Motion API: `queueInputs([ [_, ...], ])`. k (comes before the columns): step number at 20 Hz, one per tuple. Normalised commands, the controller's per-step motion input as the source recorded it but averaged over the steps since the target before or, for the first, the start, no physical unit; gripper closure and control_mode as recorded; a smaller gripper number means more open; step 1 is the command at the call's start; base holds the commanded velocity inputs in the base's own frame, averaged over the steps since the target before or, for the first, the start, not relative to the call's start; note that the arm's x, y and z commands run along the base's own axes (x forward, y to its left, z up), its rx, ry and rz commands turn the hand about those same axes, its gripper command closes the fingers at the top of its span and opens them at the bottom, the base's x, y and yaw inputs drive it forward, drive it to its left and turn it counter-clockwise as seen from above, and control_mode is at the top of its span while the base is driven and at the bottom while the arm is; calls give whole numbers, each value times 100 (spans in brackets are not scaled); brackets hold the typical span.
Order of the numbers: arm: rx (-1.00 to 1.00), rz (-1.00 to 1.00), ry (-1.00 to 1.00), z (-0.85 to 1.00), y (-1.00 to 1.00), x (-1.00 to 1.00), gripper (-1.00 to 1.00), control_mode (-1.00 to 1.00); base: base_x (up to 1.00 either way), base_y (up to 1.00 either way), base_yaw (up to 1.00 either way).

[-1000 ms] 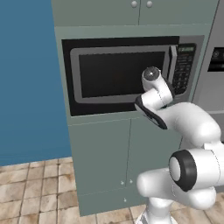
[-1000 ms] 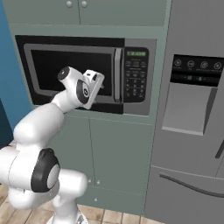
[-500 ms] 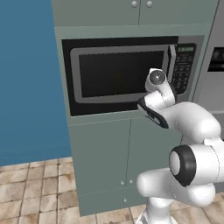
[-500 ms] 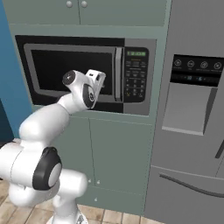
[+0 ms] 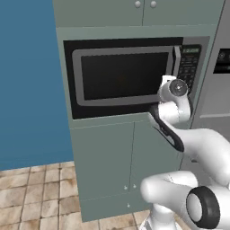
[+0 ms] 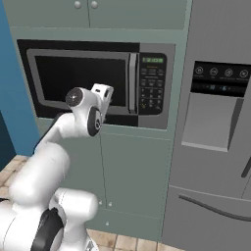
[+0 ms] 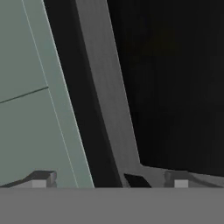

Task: Place the microwavable item in the microwave. Then, close the microwave door and press the start button.

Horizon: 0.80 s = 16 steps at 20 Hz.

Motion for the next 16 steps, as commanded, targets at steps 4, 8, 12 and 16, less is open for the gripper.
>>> queueInputs([
  [4,7,5,0,23,-14,-100,-100,-100,0,0,0],
  [8,8,0,-2,11,-70,-100,-100,-100,0,0,0],
  [12,10,0,-8,0,-95,-94,-100,-100,0,0,0],
  [16,8,0,-14,0,-68,-34,-100,-100,0,0,0],
])
